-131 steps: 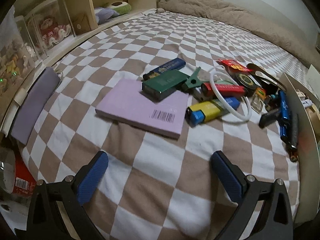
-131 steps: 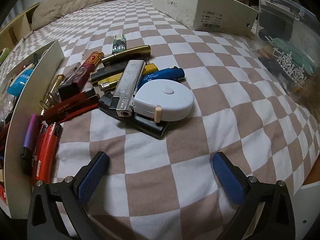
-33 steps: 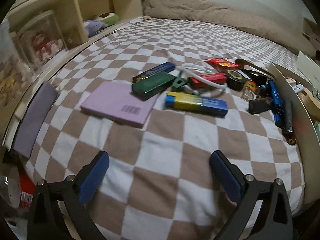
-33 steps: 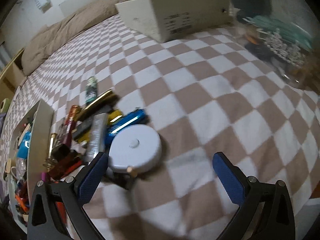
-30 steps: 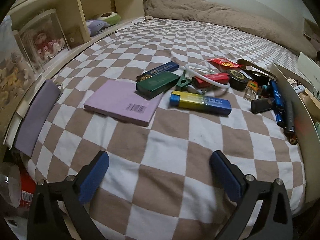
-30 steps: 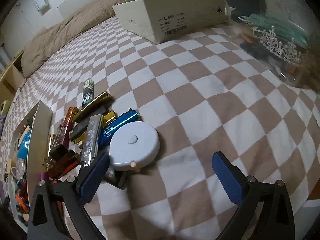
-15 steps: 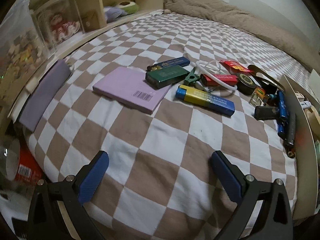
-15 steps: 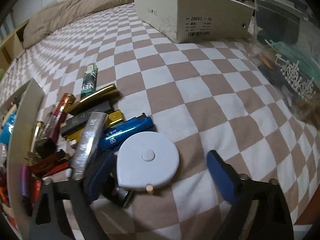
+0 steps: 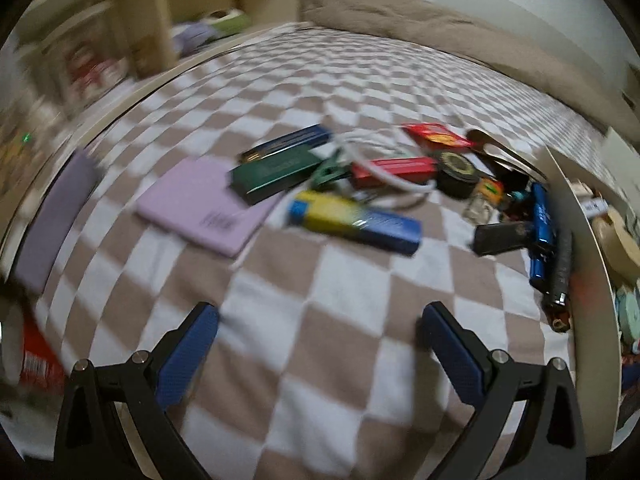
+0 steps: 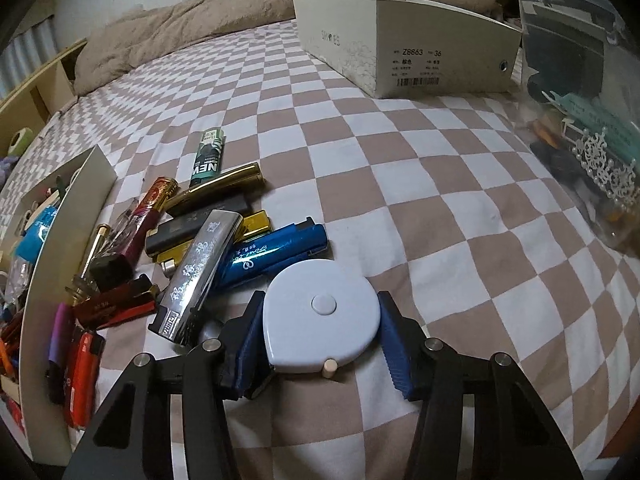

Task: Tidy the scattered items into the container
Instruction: 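Lower right tool onto white tape measure and close while left tool lowers toward yellow-blue lighter, then close left tool on yellow-blue lighter while right tool lifts the tape measure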

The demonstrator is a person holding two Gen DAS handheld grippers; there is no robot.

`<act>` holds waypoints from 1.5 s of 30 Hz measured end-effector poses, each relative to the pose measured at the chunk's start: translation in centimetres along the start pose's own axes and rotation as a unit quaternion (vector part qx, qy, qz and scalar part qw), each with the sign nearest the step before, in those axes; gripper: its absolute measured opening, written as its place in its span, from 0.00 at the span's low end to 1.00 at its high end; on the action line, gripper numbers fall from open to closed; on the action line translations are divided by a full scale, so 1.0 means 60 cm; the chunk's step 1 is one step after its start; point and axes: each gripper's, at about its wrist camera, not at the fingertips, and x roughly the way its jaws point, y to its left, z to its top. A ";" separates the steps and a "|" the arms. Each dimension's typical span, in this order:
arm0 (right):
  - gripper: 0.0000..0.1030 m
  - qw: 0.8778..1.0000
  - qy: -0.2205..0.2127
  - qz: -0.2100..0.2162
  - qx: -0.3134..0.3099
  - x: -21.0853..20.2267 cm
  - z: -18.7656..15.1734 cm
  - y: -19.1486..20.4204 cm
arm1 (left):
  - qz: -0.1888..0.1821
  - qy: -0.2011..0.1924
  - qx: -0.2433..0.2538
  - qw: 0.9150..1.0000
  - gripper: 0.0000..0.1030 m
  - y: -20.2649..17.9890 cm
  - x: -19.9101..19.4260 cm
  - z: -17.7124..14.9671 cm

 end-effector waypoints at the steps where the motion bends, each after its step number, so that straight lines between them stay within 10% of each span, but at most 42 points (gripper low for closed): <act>1: 0.53 1.000 -0.001 0.002 0.001 0.001 -0.001 -0.001 | -0.007 -0.003 0.008 1.000 1.00 -0.004 0.007 0.007; 13: 0.55 1.000 -0.023 0.016 0.010 -0.001 -0.014 -0.003 | 0.003 -0.022 0.054 0.998 1.00 -0.012 0.069 0.065; 19: 0.90 0.998 -0.031 0.042 -0.026 0.005 -0.013 0.021 | 0.015 -0.008 0.041 0.999 1.00 -0.017 0.074 0.069; 25: 0.98 0.999 -0.009 0.031 -0.042 0.019 0.003 0.035 | 0.029 -0.008 0.027 0.999 1.00 -0.026 0.080 0.066; 29: 0.90 0.999 -0.027 0.025 -0.036 0.010 -0.006 0.034 | 0.018 -0.014 0.018 1.000 1.00 -0.018 0.080 0.063; 34: 0.52 0.998 -0.061 0.023 0.013 -0.010 -0.022 -0.001 | 0.017 -0.017 0.017 1.000 1.00 -0.017 0.080 0.062; 45: 0.52 0.996 -0.092 0.019 0.011 -0.022 -0.055 0.006 | 0.013 -0.060 0.010 0.998 0.81 -0.018 0.061 0.043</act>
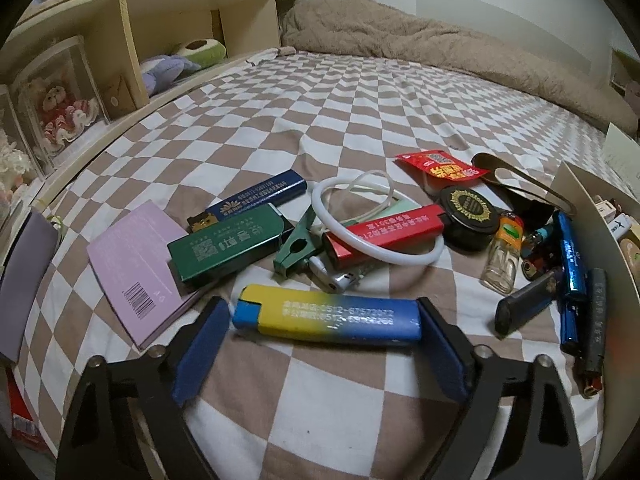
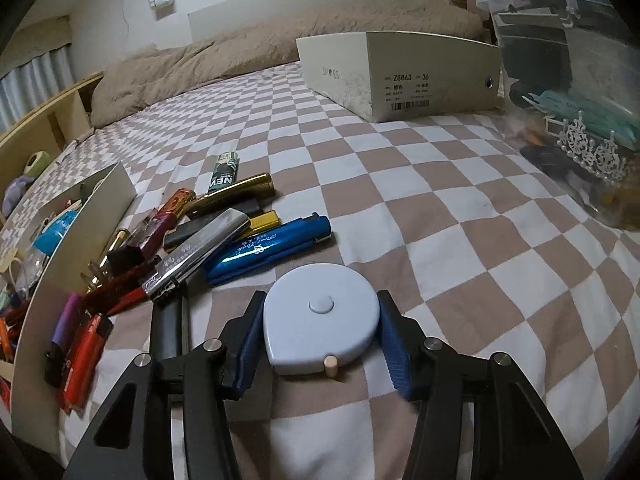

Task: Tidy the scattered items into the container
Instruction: 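Close left tool on yellow-blue lighter while right tool lifts the tape measure, then carry both items over the white tray and open left tool releasing the lighter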

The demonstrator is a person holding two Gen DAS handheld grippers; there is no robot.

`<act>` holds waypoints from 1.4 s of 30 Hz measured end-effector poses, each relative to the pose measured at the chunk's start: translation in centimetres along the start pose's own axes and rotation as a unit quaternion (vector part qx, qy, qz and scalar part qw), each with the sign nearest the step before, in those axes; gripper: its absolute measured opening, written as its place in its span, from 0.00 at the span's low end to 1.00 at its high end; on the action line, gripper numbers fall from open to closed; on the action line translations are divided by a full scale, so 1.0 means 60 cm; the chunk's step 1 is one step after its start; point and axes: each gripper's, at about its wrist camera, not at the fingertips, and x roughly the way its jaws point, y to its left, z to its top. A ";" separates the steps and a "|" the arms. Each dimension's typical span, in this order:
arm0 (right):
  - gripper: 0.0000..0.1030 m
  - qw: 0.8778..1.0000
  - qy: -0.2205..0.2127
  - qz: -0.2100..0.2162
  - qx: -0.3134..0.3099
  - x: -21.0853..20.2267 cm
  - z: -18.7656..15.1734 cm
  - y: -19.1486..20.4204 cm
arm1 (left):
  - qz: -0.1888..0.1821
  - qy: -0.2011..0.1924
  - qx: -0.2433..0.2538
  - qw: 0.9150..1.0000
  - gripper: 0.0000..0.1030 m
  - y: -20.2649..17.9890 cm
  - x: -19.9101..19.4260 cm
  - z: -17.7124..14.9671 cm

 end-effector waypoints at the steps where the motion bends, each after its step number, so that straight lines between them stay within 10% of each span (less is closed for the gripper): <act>1: 0.52 1.000 -0.001 -0.002 -0.001 0.001 0.001 0.000 | -0.001 -0.004 -0.001 1.000 0.81 0.001 -0.002 -0.001; 27: 0.52 0.999 0.026 0.006 0.017 -0.027 0.028 0.006 | 0.000 -0.027 -0.003 1.000 0.80 -0.010 -0.051 0.010; 42: 0.52 0.997 0.004 0.079 -0.014 -0.101 0.071 0.115 | -0.101 -0.039 -0.016 0.994 0.80 -0.088 -0.156 0.072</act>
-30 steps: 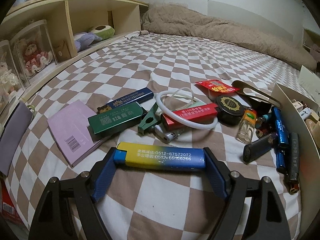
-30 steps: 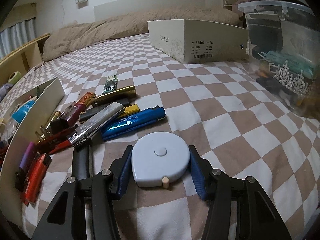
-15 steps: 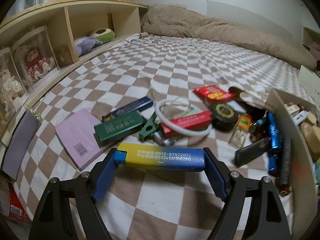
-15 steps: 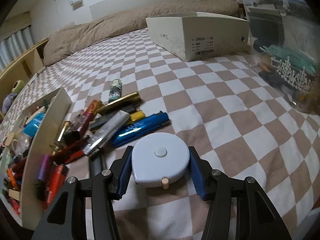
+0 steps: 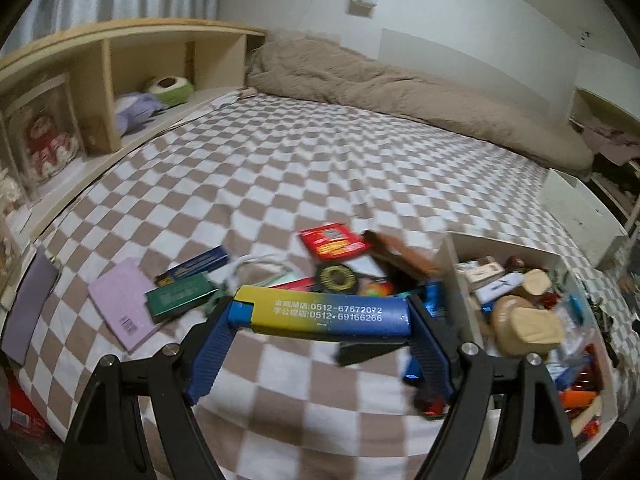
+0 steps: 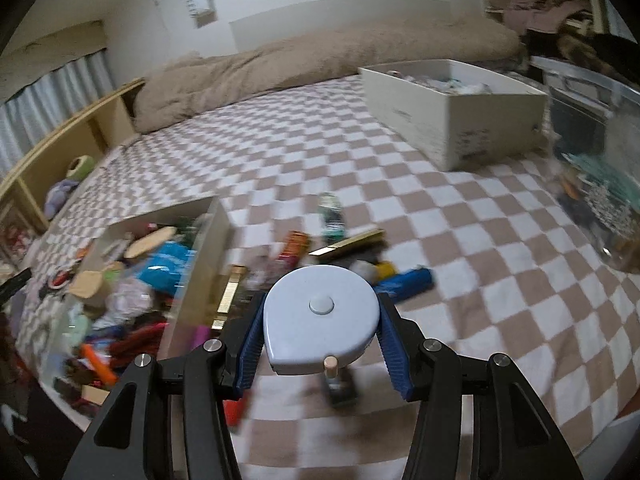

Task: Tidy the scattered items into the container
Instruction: 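Carry both items over the white tray and open left tool releasing the lighter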

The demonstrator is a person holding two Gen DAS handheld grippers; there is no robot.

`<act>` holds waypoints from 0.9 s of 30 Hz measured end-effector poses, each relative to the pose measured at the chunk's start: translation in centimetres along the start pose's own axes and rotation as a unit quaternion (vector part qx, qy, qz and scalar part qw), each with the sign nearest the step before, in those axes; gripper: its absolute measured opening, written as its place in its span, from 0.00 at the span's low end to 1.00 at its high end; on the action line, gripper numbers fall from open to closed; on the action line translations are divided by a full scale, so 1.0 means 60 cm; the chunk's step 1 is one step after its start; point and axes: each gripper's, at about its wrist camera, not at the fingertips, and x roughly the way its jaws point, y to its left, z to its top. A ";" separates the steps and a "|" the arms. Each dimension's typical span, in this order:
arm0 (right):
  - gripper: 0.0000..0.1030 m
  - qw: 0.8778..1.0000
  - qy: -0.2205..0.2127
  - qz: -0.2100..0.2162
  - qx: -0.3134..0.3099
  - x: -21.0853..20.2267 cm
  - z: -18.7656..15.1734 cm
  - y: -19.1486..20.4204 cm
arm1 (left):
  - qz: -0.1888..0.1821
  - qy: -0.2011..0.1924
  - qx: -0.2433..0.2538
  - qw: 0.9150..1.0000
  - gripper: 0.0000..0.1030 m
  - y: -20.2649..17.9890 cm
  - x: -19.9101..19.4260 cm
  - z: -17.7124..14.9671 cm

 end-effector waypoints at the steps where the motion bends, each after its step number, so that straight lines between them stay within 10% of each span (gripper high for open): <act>1: 0.52 1.000 -0.001 0.007 -0.003 -0.001 0.002 0.009 | -0.008 0.003 -0.001 1.000 0.80 -0.010 0.000 0.003; 10: 0.52 0.998 -0.003 0.055 -0.027 0.001 0.016 0.097 | -0.085 0.065 0.000 0.994 0.80 -0.133 0.034 0.026; 27: 0.52 0.993 0.018 0.105 -0.049 0.033 0.035 0.177 | -0.123 0.107 -0.015 0.987 0.81 -0.239 0.112 0.058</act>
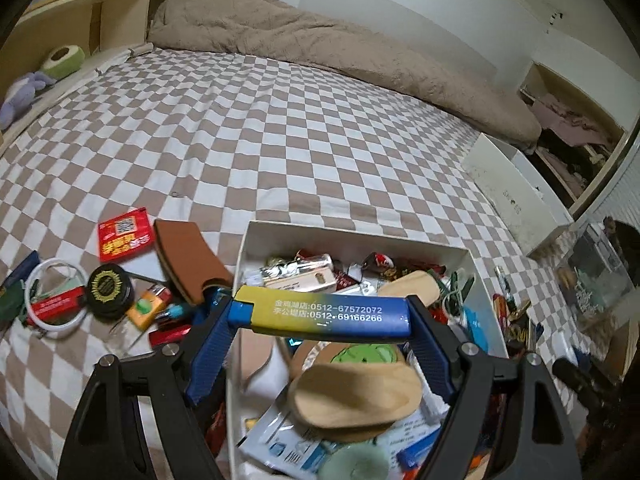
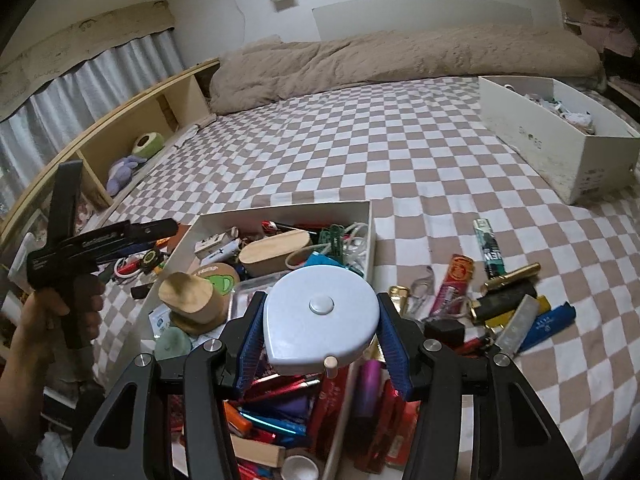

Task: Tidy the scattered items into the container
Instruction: 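Carry both items over the white tray and open left tool releasing the lighter, then open right tool dropping the tape measure into the tray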

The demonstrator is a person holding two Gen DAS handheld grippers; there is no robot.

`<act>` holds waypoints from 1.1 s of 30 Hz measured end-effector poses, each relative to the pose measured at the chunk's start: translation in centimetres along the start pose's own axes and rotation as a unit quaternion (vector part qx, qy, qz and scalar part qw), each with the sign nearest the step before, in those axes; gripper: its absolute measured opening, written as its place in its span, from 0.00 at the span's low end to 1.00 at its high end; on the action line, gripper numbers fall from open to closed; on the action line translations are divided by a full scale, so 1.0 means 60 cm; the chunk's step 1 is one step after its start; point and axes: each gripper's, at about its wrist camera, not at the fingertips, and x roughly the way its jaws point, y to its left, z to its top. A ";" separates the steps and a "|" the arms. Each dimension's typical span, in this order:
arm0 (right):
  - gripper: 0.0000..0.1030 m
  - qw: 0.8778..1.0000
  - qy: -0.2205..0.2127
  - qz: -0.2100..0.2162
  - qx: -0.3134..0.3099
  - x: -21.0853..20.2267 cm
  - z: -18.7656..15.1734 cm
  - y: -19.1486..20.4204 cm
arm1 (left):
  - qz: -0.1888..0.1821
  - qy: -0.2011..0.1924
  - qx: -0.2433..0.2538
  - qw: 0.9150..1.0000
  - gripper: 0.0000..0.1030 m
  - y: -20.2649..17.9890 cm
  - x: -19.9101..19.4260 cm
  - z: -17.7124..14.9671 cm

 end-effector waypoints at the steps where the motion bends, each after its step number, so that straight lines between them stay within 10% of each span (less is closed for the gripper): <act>1: 0.52 1.000 0.001 0.002 -0.002 0.002 0.003 0.003 | -0.004 0.003 -0.008 1.000 0.81 0.000 0.004 0.002; 33: 0.52 0.999 0.036 0.003 -0.007 0.106 0.094 0.042 | 0.049 -0.078 -0.017 0.996 1.00 0.006 -0.043 0.000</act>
